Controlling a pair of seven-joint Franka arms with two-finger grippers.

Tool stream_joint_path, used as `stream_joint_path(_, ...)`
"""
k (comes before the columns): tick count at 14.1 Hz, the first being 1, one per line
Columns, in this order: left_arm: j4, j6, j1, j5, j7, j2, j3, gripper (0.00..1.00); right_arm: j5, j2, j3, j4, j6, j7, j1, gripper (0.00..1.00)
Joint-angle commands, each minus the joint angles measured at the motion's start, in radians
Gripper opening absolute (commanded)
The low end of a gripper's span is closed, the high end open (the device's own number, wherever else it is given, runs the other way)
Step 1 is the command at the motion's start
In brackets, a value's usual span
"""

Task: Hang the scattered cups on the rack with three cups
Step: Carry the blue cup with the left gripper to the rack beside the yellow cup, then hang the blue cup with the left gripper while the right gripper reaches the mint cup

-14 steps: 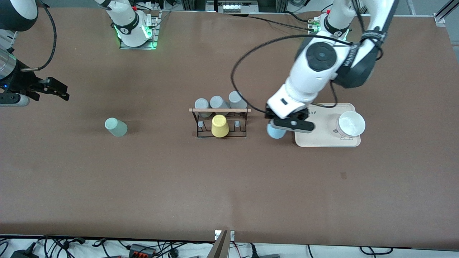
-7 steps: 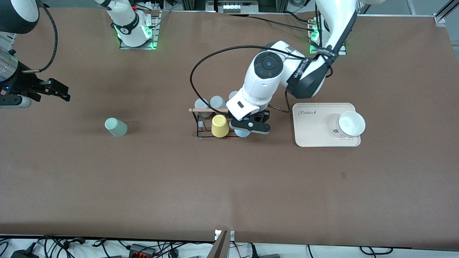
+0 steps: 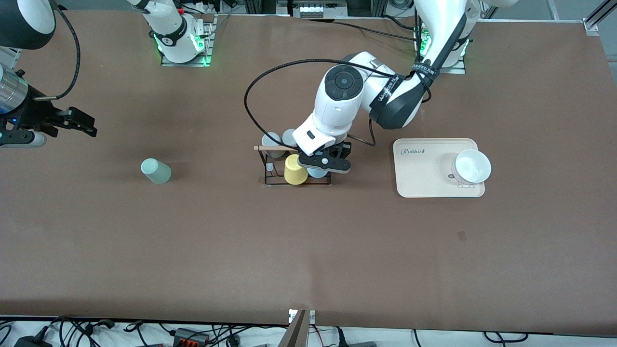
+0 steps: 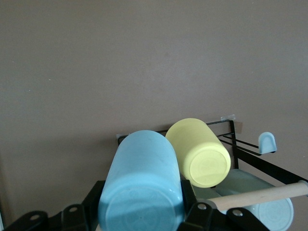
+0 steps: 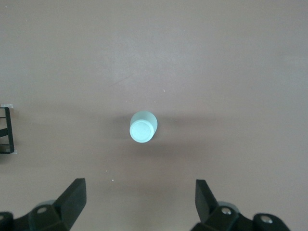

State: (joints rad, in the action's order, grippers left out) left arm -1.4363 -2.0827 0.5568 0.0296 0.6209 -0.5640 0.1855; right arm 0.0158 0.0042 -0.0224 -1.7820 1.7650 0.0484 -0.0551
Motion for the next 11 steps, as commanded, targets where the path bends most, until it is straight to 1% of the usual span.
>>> stream_joint_path(1,0.036,0.004,0.020,0.046,0.013,-0.028,-0.009,0.30,0.013,0.014,-0.008,-0.010,0.027,0.007,-0.006,1.00)
stream_joint_path(5,0.030,0.001,0.021,0.055,0.010,-0.043,-0.009,0.30,0.013,0.045,-0.008,-0.031,0.042,0.002,-0.006,1.00)
stream_joint_path(6,0.027,-0.010,0.021,0.081,0.008,-0.051,-0.006,0.30,0.013,0.054,-0.008,-0.042,0.048,0.002,-0.006,1.00)
stream_joint_path(8,0.024,-0.022,0.021,0.089,0.008,-0.063,-0.006,0.30,0.013,0.066,-0.008,-0.059,0.051,0.001,-0.005,1.00)
stream_joint_path(11,0.024,-0.023,0.023,0.092,0.005,-0.074,-0.004,0.30,0.013,0.103,-0.008,-0.060,0.068,-0.001,-0.005,1.00)
